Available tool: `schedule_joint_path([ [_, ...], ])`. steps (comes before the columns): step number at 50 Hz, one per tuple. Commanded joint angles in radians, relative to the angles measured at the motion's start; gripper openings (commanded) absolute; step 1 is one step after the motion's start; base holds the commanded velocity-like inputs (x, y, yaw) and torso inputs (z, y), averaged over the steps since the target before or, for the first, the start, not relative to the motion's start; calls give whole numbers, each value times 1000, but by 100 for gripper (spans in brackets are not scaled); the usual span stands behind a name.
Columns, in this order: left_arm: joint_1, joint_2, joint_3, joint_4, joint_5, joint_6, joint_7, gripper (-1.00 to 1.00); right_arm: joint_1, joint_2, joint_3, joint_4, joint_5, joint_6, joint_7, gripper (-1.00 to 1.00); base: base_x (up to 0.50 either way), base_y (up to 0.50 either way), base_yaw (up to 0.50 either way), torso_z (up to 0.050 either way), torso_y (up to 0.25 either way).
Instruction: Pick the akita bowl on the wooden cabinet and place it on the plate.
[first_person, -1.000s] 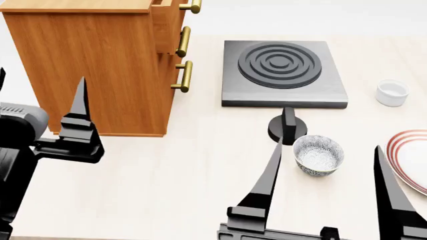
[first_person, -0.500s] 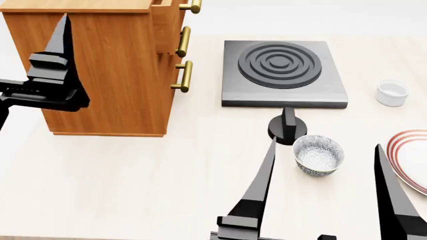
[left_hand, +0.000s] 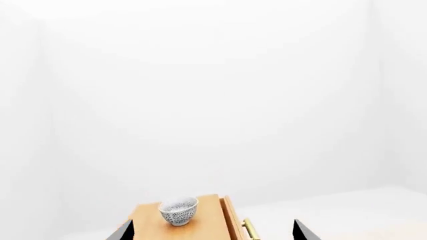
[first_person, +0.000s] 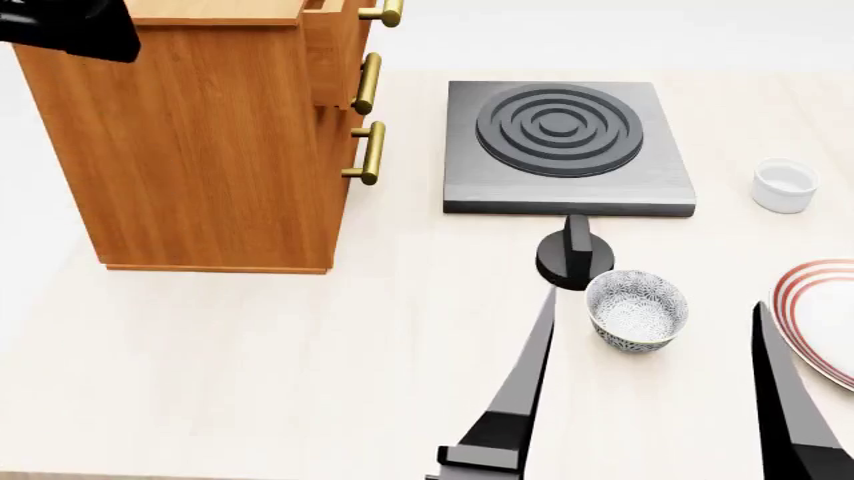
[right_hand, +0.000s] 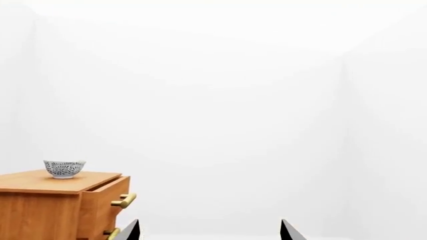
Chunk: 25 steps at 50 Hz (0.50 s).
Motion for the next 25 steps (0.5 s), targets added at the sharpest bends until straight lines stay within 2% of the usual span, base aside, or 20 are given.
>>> schedule_joint_path([
  [1, -70, -30, 3, -58, -105, -8, -59, 100, -12, 13, -19, 5, -24, -25, 13, 100, 0, 0, 0, 50, 0],
  [11, -43, -29, -11, -92, -140, -1, -95, 100, -10, 13, -29, 9, -31, -31, 12, 100, 0, 0, 0, 48, 0],
  [13, -47, -11, -46, -116, -173, -16, -115, 100, -8, 13, -30, 6, -31, -28, 14, 100, 0, 0, 0, 7, 0],
  [17, -49, -36, -23, -88, -175, 20, -112, 100, -8, 16, -27, 5, -26, -32, 16, 100, 0, 0, 0, 0, 0],
  [25, -54, -49, -9, -75, -185, 36, -127, 100, 1, 20, -26, 0, -17, -27, 21, 100, 0, 0, 0, 13, -232],
])
